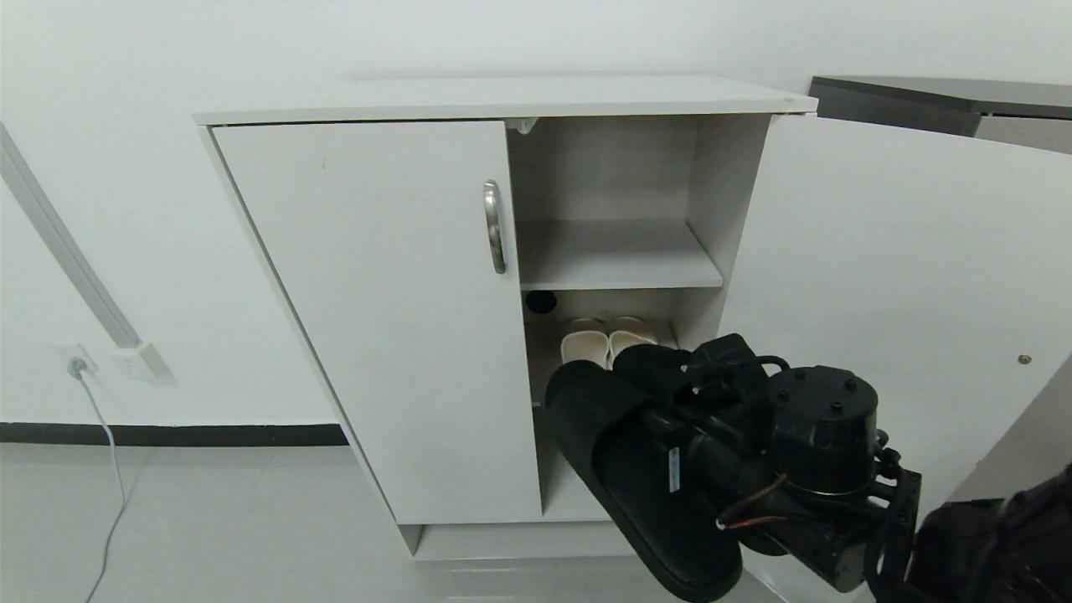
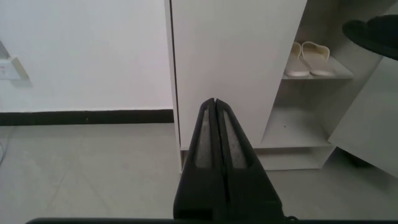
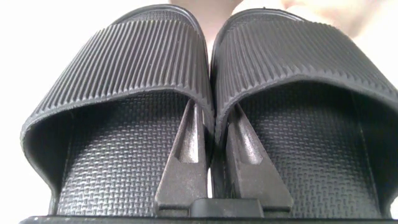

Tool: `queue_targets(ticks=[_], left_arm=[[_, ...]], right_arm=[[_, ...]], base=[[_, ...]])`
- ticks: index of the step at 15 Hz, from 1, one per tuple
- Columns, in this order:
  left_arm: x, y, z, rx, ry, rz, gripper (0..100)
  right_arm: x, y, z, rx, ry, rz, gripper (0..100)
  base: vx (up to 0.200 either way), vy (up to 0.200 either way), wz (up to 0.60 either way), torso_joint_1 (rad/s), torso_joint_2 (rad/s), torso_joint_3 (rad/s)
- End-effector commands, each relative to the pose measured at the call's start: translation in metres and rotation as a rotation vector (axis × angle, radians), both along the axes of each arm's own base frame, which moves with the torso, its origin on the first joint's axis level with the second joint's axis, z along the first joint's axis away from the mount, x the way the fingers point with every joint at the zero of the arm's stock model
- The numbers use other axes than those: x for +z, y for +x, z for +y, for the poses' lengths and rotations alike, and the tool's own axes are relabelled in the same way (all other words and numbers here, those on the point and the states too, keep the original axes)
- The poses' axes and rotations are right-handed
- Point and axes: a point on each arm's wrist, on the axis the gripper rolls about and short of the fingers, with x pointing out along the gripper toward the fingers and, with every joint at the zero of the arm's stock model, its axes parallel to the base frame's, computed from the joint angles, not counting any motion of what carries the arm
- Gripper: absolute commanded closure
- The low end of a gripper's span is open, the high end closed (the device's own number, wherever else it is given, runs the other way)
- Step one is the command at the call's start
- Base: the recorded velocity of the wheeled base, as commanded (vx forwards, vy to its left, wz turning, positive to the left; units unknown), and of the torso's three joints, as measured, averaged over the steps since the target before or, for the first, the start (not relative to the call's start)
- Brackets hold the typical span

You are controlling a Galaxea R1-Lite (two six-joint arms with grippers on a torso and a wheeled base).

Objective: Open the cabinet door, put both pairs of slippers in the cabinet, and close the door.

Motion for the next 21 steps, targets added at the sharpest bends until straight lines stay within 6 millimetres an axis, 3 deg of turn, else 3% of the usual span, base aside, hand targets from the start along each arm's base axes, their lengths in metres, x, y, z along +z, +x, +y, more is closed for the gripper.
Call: queue_targets(ticks=[1,2,5,8,12,14,17,21], left_arm=[[0.000,0.000,0.000,0.001,0.000,0.002,100],[0.000,0.000,0.000,-0.001,0.000,0.002,100],[0.000,0.000,0.000,-0.001,0.000,0.002,100],[0.000,0.000,0.000,-0.001,0.002,0.000,100],[0.000,0.000,0.000,-0.002,0.003,0.000,100],[0.000,0.000,0.000,-0.002,0.002,0.002,100],[0.000,0.000,0.000,-0.001,0.002,0.002,100],[0.000,0.000,0.000,-0.002,0.002,0.000,100]], right_arm=[[0.000,0.007,0.024,-0.026,0.020,-0.020,100],[0.012,0.006,0.042,-0.087,0.039,0.009,100],[0.038,0.010,0.055,-0.248,-0.010,0.109,100],[0.075,0.010,0.056,-0.363,-0.032,0.210,100],[0.113,0.013,0.057,-0.429,0.001,0.158,100],[0.118,0.021,0.062,-0.427,0.008,0.132,100],[0.108,0.036,0.064,-0.456,0.006,0.135,100],[0.108,0.040,0.068,-0.449,0.022,0.111,100]], base=[[0.000,0.000,0.00,0.000,0.00,0.000],[0.000,0.000,0.00,0.000,0.00,0.000],[0.000,0.000,0.00,0.000,0.00,0.000],[0.000,0.000,0.00,0.000,0.00,0.000],[0.000,0.000,0.00,0.000,0.00,0.000],[0.000,0.000,0.00,0.000,0.00,0.000],[0.000,0.000,0.00,0.000,0.00,0.000],[0.000,0.000,0.00,0.000,0.00,0.000]])
